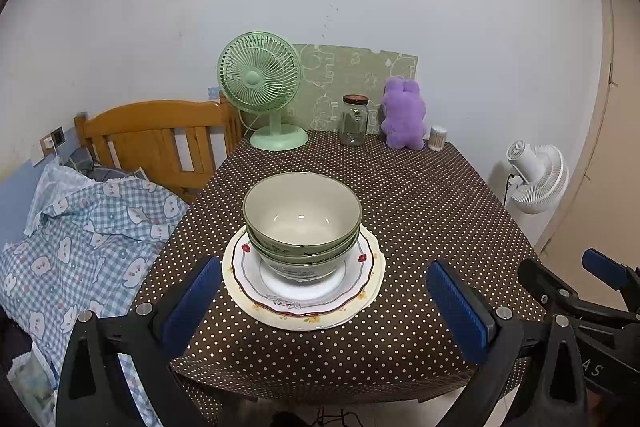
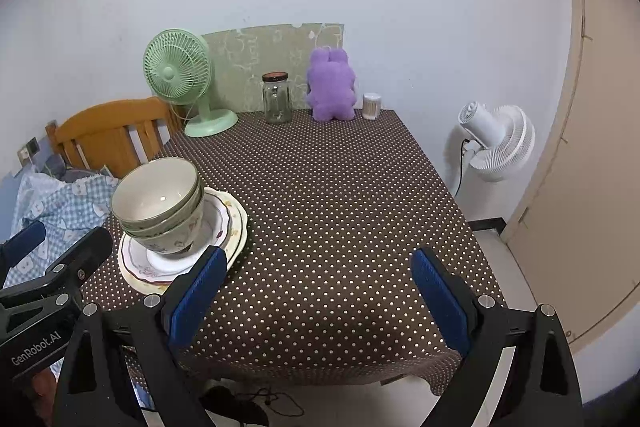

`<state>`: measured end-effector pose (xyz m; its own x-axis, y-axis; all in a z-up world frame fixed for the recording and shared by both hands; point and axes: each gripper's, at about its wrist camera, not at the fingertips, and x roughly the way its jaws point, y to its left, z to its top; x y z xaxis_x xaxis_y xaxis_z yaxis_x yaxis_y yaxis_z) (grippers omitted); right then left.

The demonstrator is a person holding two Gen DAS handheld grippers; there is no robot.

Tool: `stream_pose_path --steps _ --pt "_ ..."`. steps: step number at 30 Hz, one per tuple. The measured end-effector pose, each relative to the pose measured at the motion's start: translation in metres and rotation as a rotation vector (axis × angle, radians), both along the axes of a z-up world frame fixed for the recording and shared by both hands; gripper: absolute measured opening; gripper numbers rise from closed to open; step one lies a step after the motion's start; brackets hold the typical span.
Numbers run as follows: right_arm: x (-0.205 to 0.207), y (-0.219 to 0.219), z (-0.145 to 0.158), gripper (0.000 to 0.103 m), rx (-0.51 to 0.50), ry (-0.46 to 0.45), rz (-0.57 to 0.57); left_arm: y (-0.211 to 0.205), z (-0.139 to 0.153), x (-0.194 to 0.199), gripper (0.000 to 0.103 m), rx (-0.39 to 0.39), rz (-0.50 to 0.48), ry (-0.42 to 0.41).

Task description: Organize plates and bowls

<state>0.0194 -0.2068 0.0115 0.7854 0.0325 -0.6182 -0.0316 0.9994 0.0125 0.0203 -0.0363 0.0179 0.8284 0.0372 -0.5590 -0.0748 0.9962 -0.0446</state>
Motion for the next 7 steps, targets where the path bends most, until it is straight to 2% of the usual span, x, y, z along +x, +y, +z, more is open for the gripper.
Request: stream_pose_path --steps 7 --pt "-0.0001 0.0008 -0.0005 0.095 -0.001 0.005 -0.001 0.0013 0.0001 -0.0009 0.103 0.0 -0.003 0.002"
